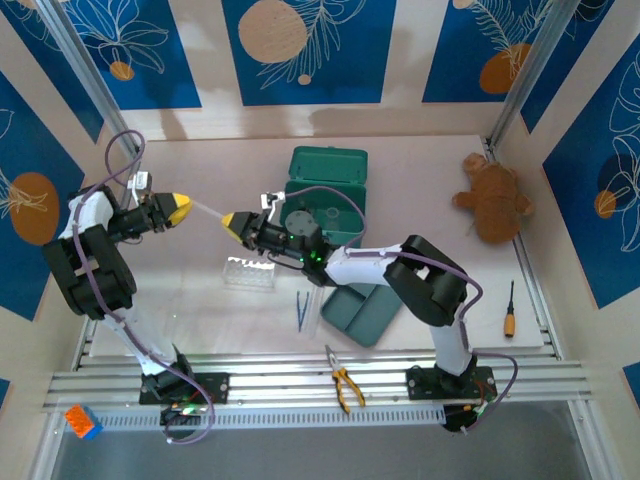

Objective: Organize the chemistry lab equipment

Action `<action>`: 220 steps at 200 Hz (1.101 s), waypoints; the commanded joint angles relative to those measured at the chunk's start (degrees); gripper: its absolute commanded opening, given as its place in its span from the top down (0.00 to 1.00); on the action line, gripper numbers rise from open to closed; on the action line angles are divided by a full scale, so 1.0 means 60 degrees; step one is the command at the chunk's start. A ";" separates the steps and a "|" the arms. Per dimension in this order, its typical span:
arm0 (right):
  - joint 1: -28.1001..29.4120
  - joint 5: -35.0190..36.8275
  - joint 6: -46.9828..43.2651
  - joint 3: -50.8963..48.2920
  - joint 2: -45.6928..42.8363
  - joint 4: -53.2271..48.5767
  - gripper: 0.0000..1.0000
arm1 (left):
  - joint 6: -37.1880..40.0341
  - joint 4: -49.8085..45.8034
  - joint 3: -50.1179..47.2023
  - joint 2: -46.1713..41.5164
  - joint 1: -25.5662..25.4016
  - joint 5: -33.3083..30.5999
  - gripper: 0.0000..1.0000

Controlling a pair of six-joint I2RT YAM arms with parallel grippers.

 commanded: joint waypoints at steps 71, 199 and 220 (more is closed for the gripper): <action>-0.0608 -0.0238 -0.3476 0.0563 -0.3313 -0.8502 0.79 | 0.0408 -0.1502 0.0409 0.0286 0.0248 -0.0646 0.55; -0.0050 0.1135 -0.9845 1.3899 0.2406 -2.2277 0.78 | -0.7240 0.7980 -0.2709 -0.3803 -0.0063 -0.6730 0.49; 0.0083 0.1404 -1.0115 1.6226 0.3925 -2.3659 0.78 | -0.7148 0.8354 -0.3173 -0.4184 -0.0127 -0.7429 0.48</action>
